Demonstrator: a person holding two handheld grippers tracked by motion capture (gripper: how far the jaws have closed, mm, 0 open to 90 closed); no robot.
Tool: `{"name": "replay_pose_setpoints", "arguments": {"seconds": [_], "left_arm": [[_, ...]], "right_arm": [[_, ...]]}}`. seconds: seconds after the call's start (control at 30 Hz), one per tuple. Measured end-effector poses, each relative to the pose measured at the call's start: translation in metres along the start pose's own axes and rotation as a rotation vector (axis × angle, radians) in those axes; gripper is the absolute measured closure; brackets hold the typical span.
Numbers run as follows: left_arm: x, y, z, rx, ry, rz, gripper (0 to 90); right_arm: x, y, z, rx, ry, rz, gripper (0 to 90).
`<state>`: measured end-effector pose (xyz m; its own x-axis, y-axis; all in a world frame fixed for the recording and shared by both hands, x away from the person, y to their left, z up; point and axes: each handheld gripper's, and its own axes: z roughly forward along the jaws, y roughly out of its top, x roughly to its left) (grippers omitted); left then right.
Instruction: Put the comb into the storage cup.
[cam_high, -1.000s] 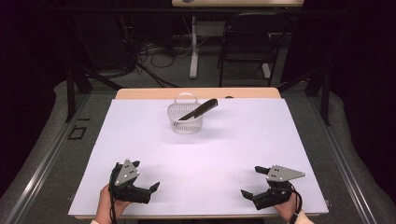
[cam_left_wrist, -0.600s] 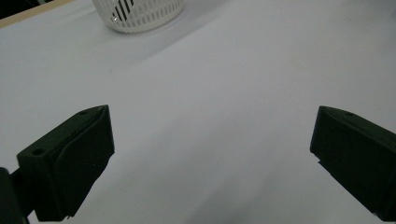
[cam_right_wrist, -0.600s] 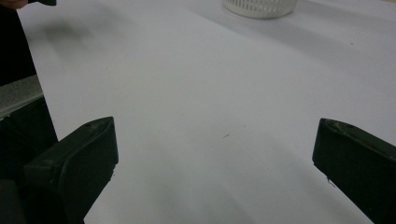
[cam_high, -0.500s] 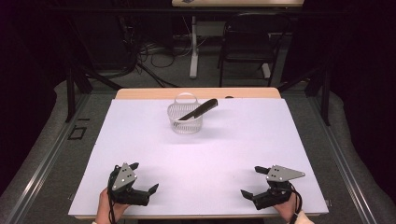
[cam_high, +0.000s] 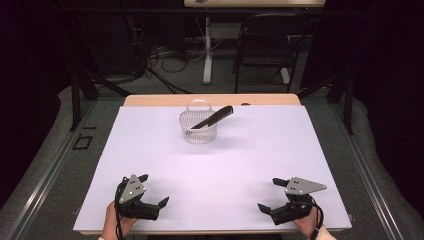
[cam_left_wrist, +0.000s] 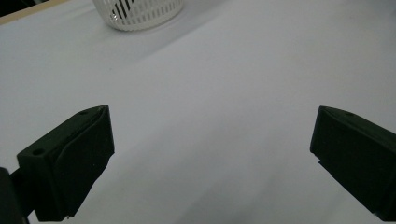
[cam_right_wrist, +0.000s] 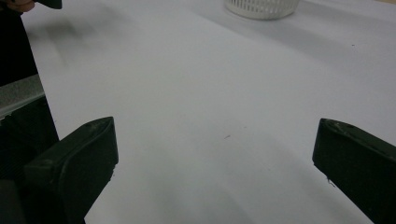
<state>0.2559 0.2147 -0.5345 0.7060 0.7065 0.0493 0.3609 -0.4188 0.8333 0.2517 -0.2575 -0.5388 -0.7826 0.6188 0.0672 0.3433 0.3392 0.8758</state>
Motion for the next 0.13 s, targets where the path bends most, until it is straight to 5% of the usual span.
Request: {"name": "replay_pose_setpoints", "arguments": {"seconds": [0.13], "left_arm": [[0.0005, 0.0003, 0.0004, 0.008, -0.004, 0.000, 0.0]], "right_arm": [[-0.0003, -0.0002, 0.0002, -0.004, -0.001, 0.001, 0.0]]}}
